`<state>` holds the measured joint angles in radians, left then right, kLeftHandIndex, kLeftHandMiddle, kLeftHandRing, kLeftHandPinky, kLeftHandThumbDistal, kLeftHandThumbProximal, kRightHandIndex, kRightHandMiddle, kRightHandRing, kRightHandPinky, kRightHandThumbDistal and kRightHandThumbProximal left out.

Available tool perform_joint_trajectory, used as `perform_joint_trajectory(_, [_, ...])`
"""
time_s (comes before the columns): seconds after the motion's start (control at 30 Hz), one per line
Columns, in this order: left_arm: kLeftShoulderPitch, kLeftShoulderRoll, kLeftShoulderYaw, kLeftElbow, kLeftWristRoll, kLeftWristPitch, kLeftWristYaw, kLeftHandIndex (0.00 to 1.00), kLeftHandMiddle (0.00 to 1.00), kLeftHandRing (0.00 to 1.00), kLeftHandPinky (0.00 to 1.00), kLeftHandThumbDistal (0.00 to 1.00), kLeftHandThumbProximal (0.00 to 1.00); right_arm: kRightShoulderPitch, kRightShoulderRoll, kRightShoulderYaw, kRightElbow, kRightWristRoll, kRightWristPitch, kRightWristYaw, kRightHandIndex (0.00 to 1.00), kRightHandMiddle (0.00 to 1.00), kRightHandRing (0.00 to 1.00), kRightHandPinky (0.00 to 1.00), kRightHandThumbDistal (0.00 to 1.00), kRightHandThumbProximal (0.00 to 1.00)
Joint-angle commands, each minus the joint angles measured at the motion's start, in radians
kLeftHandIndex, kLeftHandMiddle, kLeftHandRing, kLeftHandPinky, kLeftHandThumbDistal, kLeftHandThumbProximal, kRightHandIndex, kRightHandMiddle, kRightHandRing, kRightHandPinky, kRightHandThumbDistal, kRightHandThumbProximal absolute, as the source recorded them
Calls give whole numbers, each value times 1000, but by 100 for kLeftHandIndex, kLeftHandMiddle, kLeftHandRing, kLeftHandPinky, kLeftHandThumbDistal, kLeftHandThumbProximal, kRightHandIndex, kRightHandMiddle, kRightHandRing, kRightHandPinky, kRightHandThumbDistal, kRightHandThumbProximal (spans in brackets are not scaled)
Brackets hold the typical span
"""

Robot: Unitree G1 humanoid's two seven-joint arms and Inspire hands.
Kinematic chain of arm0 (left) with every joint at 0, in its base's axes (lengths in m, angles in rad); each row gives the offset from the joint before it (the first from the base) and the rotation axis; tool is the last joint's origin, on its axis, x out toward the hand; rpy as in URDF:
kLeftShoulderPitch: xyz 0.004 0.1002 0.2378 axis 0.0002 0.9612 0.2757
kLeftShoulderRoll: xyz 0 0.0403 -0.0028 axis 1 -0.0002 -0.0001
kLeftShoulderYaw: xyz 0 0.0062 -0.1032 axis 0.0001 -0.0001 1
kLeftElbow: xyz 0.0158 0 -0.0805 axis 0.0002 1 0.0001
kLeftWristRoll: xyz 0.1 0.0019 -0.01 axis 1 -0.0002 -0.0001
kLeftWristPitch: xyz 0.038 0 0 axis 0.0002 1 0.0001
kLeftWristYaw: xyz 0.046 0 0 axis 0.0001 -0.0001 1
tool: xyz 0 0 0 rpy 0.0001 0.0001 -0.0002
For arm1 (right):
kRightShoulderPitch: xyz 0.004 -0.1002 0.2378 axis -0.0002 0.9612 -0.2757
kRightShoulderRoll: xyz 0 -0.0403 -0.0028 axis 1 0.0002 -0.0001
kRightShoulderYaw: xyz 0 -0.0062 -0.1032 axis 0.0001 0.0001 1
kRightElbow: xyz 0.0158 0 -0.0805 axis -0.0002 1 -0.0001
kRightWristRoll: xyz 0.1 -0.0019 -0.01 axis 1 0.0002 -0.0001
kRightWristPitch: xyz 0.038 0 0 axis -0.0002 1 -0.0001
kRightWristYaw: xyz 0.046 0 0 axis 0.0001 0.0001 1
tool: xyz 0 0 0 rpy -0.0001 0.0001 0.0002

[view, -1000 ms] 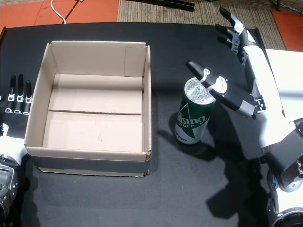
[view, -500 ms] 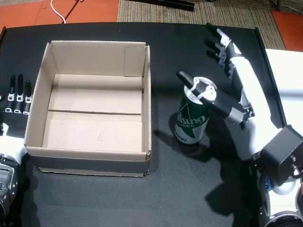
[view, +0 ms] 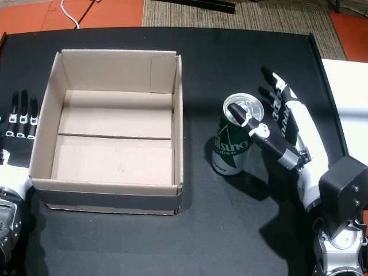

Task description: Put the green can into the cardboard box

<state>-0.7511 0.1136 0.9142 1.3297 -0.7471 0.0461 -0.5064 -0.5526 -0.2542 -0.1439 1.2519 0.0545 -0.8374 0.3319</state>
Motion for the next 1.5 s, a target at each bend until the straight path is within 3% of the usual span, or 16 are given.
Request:
perform_joint_trajectory(0.0, [34,-1,4,17,0,1,20,47,47,58,75,0,78,-10,4,-9,15,-4,16,3,95,98,99,100,100,58])
perform_joint_trajectory(0.2, [34,-4,3,17,3,-1,17,48,47,58,74,0,78,-30,-11,31,21,-75,39,-55,97,99,100,100,100,67])
perform_joint_trajectory(0.37, [31,-7,1,17,5,-9,36,45,45,57,73,0,79,-50,-19,63,20,-124,73,-75,99,100,100,100,100,62])
perform_joint_trajectory(0.53, [33,-9,-5,18,10,-9,33,44,45,57,75,0,82,-56,-10,57,19,-119,87,-59,100,100,100,100,100,62])
perform_joint_trajectory(0.97, [38,-3,-3,20,11,-1,28,42,45,58,72,0,77,-58,2,56,14,-117,85,-61,99,100,100,100,100,62])
perform_joint_trajectory(1.23, [41,-3,0,20,8,6,24,42,45,60,76,0,77,-62,1,68,22,-137,94,-80,100,100,100,100,100,65])
perform_joint_trajectory(1.47, [42,-1,-7,19,15,2,23,42,45,58,76,0,79,-76,17,52,27,-126,109,-52,98,100,100,100,100,62])
